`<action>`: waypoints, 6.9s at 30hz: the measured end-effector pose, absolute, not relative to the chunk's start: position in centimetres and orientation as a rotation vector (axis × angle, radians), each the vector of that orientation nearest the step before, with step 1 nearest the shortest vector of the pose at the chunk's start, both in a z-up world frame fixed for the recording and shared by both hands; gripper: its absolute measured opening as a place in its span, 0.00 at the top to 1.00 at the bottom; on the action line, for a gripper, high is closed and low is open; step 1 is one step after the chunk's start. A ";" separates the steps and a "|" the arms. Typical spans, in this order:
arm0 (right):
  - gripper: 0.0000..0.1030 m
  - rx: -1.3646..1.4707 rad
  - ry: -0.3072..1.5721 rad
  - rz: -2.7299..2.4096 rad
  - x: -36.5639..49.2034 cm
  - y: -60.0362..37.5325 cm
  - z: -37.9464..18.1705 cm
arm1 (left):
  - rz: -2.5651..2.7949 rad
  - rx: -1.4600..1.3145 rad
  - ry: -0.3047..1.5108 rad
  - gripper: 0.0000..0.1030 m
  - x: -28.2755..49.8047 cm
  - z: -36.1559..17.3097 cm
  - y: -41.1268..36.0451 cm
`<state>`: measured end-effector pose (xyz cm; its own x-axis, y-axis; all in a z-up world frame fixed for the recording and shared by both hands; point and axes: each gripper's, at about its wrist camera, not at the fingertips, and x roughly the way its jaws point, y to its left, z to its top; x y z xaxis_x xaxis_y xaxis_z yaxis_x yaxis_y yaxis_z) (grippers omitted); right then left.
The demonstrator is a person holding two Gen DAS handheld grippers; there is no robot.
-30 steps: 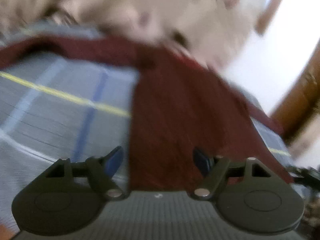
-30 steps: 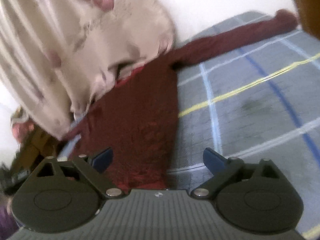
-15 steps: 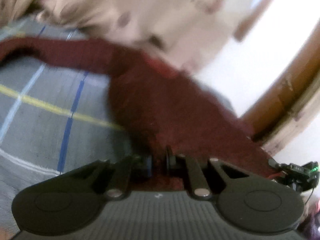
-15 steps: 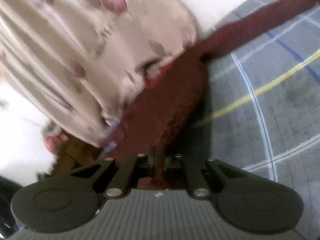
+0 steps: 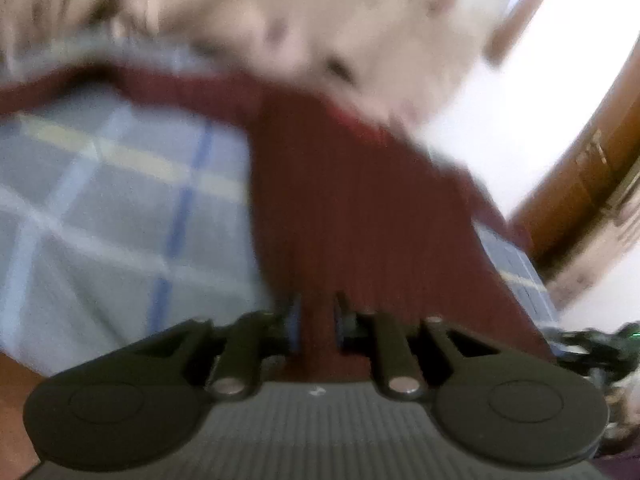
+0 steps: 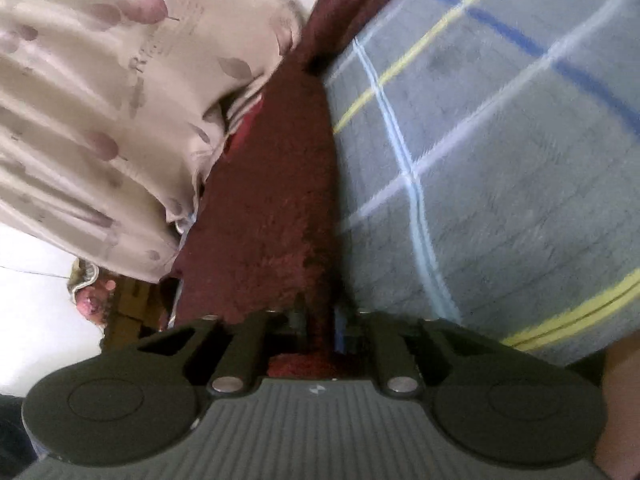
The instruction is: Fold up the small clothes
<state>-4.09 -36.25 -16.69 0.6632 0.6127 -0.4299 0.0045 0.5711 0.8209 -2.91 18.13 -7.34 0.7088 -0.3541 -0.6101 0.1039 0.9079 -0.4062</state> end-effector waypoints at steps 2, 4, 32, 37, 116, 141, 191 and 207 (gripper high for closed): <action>0.42 0.837 0.714 0.385 -4.6 -36.8 -14.5 | -0.210 -0.323 0.636 0.23 -3.5 -4.5 18.1; 0.26 0.806 0.643 0.377 -4.5 -38.1 -12.5 | -0.211 -0.312 0.541 0.11 -3.6 -2.5 17.3; 0.24 0.970 0.435 -0.252 21.7 -61.9 -16.2 | -0.158 -0.436 0.526 0.10 8.6 -14.6 9.3; 0.83 0.861 0.524 -0.293 24.1 -61.8 -16.1 | -0.162 -0.405 0.525 0.07 8.6 -14.6 8.8; 0.80 0.690 0.663 0.590 30.2 -6.9 -10.0 | -0.170 -0.624 0.566 0.06 3.6 -12.6 16.3; 0.70 0.357 0.462 0.287 22.7 -21.4 -4.9 | -0.177 -0.693 0.576 0.05 3.7 -11.7 16.4; 0.25 0.200 0.599 0.447 16.4 -15.9 -11.6 | 0.298 -1.382 0.140 0.12 13.2 -16.2 41.7; 0.15 0.497 0.513 0.440 17.0 -20.6 -12.8 | 0.183 -0.882 0.089 0.90 19.2 -1.8 36.4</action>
<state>16.98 -20.61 -12.78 0.7844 0.5107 -0.3519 -0.2702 0.7921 0.5473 19.17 36.41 -1.80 0.9806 0.1227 -0.1531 -0.1962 0.6215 -0.7585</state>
